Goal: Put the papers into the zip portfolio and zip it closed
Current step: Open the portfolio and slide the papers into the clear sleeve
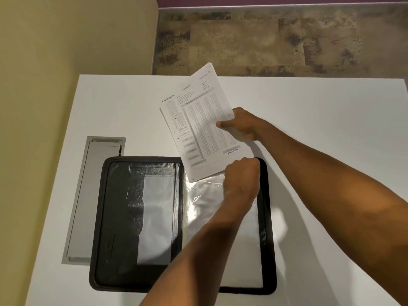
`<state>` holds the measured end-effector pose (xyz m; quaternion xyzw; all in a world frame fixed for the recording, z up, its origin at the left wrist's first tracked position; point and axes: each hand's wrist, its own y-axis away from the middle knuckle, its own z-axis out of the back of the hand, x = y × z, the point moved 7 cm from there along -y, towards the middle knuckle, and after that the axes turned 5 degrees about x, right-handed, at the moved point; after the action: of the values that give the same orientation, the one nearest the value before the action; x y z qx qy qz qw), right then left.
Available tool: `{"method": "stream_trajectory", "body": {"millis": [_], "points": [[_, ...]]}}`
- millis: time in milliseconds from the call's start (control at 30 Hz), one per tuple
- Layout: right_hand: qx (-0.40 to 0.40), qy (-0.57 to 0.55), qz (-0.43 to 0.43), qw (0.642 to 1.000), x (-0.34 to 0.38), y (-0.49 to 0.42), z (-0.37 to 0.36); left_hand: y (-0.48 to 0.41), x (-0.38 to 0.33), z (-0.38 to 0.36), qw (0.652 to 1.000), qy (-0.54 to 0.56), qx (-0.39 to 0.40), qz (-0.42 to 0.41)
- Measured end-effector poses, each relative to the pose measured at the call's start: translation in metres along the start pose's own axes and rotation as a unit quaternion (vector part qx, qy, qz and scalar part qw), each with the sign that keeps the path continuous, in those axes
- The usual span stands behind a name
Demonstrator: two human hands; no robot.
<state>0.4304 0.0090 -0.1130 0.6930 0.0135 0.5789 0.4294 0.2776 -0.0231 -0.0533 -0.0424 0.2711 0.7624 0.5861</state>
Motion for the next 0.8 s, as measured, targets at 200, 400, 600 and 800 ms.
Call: {"method": "stream_trajectory", "body": {"millis": [200,400,600,800], "points": [[0.002,-0.001,-0.025,1.0,-0.01,0.001,-0.002,-0.006,-0.001,0.003,0.999,0.02,0.0,0.027],[-0.016,0.009,-0.036,0.999,-0.019,0.003,0.0,-0.003,-0.008,-0.014,0.998,-0.001,0.055,0.007],[-0.038,0.017,-0.042,0.998,-0.023,0.003,0.0,0.001,-0.012,-0.024,0.999,-0.03,0.039,-0.02],[-0.032,0.024,-0.035,0.999,-0.018,0.002,-0.002,0.008,-0.02,-0.025,0.991,-0.099,-0.006,-0.093]]}}
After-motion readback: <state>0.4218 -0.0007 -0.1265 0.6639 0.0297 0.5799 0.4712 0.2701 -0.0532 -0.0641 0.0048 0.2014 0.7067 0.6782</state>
